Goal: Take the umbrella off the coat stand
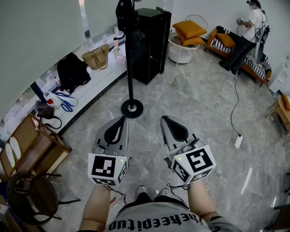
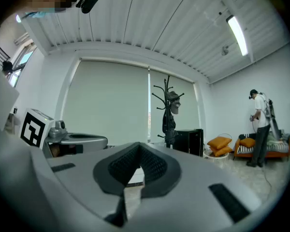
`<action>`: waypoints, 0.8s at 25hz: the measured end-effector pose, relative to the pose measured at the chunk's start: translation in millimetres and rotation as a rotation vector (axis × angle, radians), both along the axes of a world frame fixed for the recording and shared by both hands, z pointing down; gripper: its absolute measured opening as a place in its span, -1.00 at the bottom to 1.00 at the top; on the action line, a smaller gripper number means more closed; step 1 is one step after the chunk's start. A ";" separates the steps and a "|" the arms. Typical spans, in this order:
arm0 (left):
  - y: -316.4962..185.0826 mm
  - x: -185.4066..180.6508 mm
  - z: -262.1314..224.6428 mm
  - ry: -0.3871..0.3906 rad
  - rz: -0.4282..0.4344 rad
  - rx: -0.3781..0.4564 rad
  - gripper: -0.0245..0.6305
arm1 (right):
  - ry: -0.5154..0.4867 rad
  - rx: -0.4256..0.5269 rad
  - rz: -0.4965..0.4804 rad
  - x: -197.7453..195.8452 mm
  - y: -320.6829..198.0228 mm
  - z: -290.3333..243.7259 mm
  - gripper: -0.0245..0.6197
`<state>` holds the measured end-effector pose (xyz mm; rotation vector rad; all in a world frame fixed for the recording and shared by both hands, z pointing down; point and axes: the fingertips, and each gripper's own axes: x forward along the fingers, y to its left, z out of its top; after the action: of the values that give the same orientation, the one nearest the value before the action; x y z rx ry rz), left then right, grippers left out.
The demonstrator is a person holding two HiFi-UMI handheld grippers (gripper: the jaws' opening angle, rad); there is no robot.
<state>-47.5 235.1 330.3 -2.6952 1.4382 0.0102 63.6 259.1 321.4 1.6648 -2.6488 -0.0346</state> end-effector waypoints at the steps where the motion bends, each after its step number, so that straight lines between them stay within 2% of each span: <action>1: -2.2 -0.6 -0.1 0.002 0.001 -0.001 -0.88 | 0.001 0.000 0.000 -1.0 -2.1 -0.2 -0.90; 12: -21.8 -2.9 1.2 -0.002 0.032 -0.003 -0.88 | 0.013 -0.006 0.013 -9.6 -19.6 1.8 -0.90; 20: -42.7 6.4 6.4 -0.004 0.063 -0.005 -0.88 | -0.043 -0.034 -0.024 -8.6 -36.0 5.4 -0.89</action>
<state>-41.0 192.4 336.7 -2.7416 1.3540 0.0049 55.1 223.1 326.8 1.6420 -2.6844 0.0470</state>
